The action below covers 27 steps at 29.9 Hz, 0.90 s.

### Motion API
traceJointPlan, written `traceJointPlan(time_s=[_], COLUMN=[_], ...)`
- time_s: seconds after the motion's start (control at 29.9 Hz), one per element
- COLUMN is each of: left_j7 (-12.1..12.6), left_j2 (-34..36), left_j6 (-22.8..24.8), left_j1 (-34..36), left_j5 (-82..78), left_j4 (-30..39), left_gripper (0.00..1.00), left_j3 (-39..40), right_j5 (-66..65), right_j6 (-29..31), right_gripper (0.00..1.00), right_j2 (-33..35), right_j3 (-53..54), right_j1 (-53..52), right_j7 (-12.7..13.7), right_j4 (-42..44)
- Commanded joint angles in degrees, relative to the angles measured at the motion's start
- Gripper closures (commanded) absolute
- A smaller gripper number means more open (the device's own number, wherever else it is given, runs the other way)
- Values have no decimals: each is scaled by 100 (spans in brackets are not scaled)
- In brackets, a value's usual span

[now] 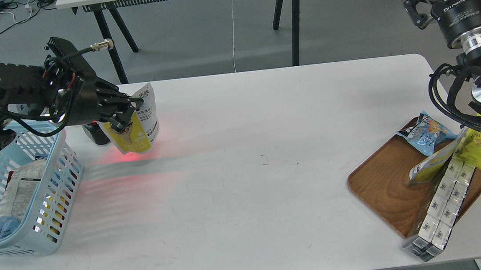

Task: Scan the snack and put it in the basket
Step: 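Hold the packet in front of the barcode scanner with the left gripper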

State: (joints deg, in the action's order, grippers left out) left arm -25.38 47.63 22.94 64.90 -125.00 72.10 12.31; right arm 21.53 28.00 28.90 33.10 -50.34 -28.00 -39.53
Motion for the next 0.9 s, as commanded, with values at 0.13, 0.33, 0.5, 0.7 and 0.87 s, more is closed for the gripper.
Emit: traceJointPlan(time_s=[0.13,0.33,0.5,0.7,0.87], left_j7=[-10,-11,16,60,139], left_j2=[-8,-25,-78,-192,-438], left_j6=[0,0,0,-17,0], left_j1=[5,-4,-47,-135,-162], left_j5=[0,0,0,0,0], left_j4=[-3,-12,-12,-55,-161], left_gripper=[100,100,100,100,100], left_j3=[-1,-1,-27,-27,8], right_j5=[0,0,0,0,0], right_j6=[0,0,0,0,0], right_gripper=[1,1,1,1,1], right_j2=[28,19,28,28,28], right_j3=[21,21,21,38,47], right_j1=[-11,-11,-11,-11,-2], right_j7=[0,0,0,0,0], right_j4=[6,-2,-2,-2,-2])
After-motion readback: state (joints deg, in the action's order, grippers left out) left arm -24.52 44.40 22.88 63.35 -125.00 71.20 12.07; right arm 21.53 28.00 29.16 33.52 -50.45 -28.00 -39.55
